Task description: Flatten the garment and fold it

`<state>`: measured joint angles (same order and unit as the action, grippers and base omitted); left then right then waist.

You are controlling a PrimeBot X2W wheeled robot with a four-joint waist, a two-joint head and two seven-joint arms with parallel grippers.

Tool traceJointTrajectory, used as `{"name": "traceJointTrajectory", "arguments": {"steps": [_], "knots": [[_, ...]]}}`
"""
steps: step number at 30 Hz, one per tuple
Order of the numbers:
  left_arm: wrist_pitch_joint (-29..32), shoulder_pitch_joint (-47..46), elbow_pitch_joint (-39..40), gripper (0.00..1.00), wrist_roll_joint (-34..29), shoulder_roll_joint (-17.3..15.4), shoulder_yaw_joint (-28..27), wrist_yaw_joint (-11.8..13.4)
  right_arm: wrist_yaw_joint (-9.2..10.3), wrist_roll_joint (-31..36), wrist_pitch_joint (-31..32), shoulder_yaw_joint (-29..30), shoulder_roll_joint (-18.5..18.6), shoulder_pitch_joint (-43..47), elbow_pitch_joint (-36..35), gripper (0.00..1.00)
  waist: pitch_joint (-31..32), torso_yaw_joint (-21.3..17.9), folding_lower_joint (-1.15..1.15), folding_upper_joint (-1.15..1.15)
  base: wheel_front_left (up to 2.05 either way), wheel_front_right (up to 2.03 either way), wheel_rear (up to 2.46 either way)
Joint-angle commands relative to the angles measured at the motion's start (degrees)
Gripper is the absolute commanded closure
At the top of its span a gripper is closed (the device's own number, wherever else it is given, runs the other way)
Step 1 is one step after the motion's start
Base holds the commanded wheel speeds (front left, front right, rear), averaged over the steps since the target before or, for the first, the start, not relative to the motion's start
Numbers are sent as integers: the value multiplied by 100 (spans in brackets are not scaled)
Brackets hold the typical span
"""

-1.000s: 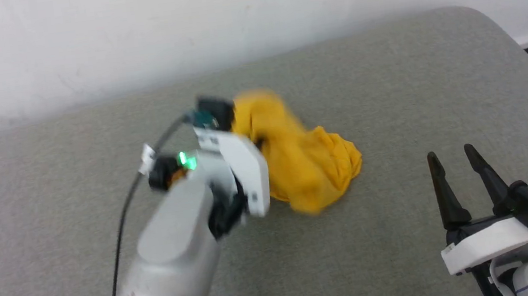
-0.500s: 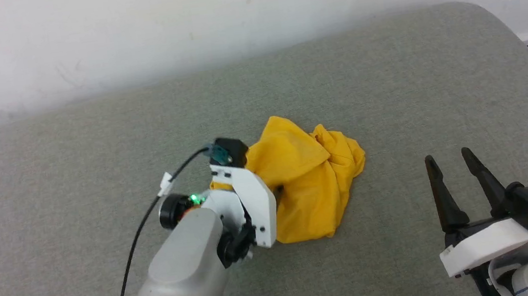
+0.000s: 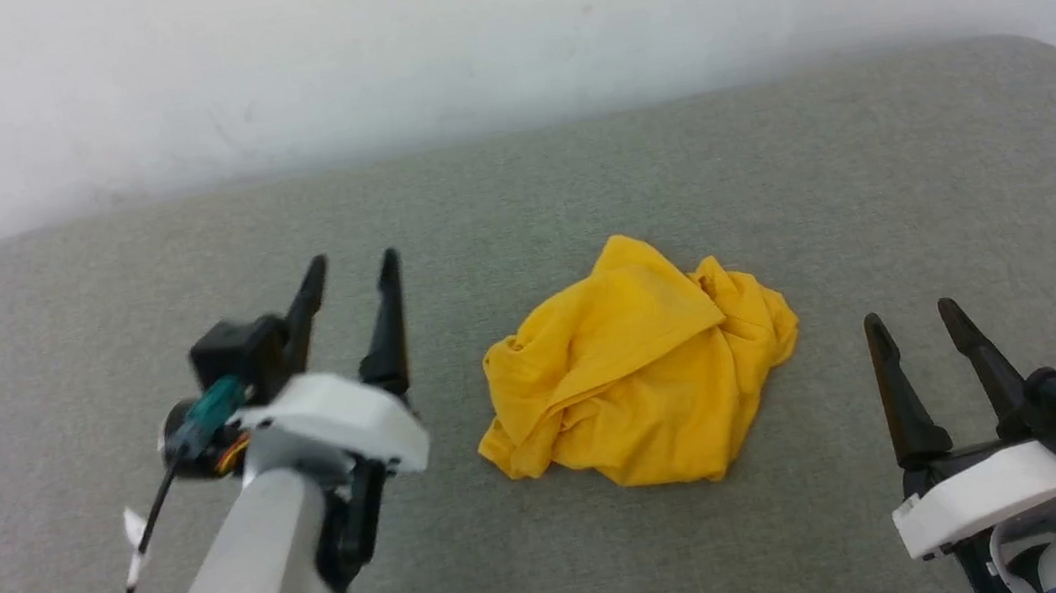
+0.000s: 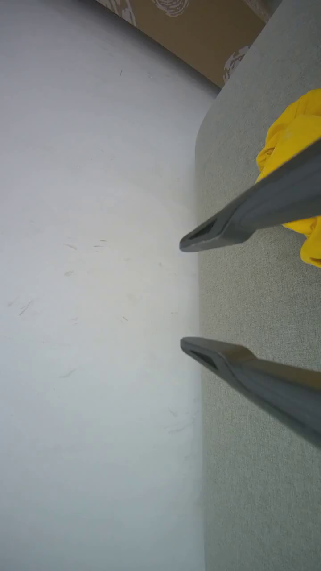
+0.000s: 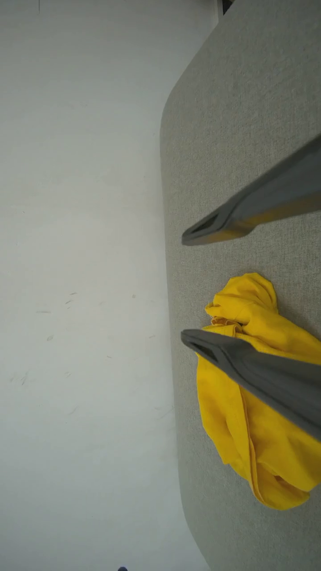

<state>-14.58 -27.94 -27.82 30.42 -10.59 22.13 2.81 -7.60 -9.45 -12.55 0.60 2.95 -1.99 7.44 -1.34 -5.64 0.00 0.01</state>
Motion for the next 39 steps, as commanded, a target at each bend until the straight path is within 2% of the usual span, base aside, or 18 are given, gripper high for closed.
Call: {"name": "traceJointTrajectory", "arguments": {"steps": [1, 7, 12, 17, 22, 26, 31, 32, 33, 34, 39], "knots": [[-33, 301, 288, 0, -158, -98, -135, 74, 11, 57, 34, 13, -7, 64, -49, 0, 64, 161, 0, -1, 0, 0, 0], [-39, 1490, 1610, 0, -676, -136, -874, 123, 11, 245, 343, 89, -7, -16, -71, 0, 33, 464, 0, -1, 0, 0, 0], [-40, 2121, 2141, 0, -1050, 88, -1360, 45, 11, 758, 1417, -62, -7, -367, 216, 0, -106, 761, 0, -1, 0, 0, 0], [-41, 2369, 2315, 0, -1351, 375, -1650, -91, 11, 1256, 2408, -211, 70, -843, 621, 0, -275, 1060, 0, -1, 0, 0, 0], [-41, 2328, 2255, 0, -1453, 598, -1788, -259, 11, 1485, 3037, -300, 313, -1261, 996, 0, -475, 1351, 0, -1, 0, 0, 0], [-41, 2224, 2225, 0, -1486, 696, -1848, -372, 11, 1544, 3183, -402, 465, -1551, 1216, 0, -638, 1524, 0, -1, 0, 0, 0], [-41, 2111, 2159, 0, -1470, 752, -1850, -466, 11, 1474, 3076, -460, 546, -1886, 1514, 0, -790, 1640, 0, -1, 0, 0, 0], [-41, 2093, 2150, 0, -1466, 757, -1851, -483, 11, 1416, 3016, -425, 526, -1950, 1556, 30, -811, 1651, 0, -1, 0, 0, 0], [-41, 2080, 2135, 0, -1463, 760, -1852, -499, 11, 1350, 2918, -379, 494, -2013, 1573, 89, -824, 1657, 0, -1, 0, 0, 0], [-41, 2068, 2123, 0, -1465, 763, -1854, -511, 11, 1275, 2798, -311, 452, -2067, 1578, 100, -831, 1660, 0, -1, 0, 0, 0], [-41, 2053, 2091, 0, -1441, 768, -1876, -498, 11, 959, 2281, -40, 248, -2207, 1465, 100, -784, 1598, 0, -1, 0, 0, 0]]}}
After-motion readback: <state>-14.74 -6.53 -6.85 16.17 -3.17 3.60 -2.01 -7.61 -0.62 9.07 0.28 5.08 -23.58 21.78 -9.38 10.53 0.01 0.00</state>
